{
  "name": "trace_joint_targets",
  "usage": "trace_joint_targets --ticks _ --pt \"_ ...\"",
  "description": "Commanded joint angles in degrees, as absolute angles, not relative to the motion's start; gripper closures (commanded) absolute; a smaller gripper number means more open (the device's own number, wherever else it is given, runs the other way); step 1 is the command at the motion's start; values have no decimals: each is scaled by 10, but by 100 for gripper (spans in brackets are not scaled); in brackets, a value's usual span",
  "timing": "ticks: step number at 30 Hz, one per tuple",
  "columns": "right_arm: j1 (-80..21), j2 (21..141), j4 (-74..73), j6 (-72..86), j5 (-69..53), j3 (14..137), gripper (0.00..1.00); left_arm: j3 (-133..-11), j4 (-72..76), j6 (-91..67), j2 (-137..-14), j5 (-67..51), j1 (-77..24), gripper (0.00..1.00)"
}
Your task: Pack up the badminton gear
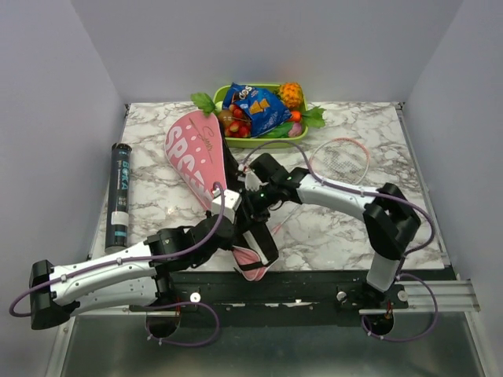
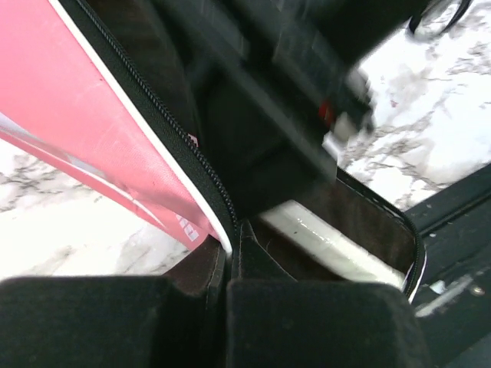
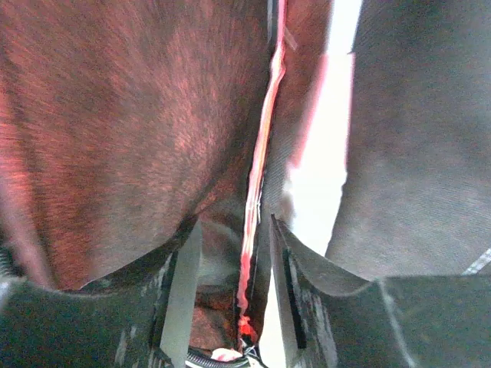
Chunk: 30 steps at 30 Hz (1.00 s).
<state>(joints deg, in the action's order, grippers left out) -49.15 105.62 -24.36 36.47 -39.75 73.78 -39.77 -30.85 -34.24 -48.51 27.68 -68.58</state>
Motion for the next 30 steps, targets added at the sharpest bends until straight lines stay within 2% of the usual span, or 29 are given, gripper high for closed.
trace_joint_targets --ticks 1,6,11,20,30 --pt "-439 982 -317 341 -150 768 46 -375 -261 -379 -434 228 -700 100" --pt "-355 959 -396 351 -48 745 42 -368 -286 -391 -402 231 -700 100" --pt "-295 959 -413 354 22 705 40 -355 -305 -415 -362 238 -700 100" --pt "-274 1013 -406 393 85 671 39 -375 -350 -423 -317 257 -700 100" --pt "-272 1103 -403 431 87 709 40 -395 -371 -430 -287 269 -700 100"
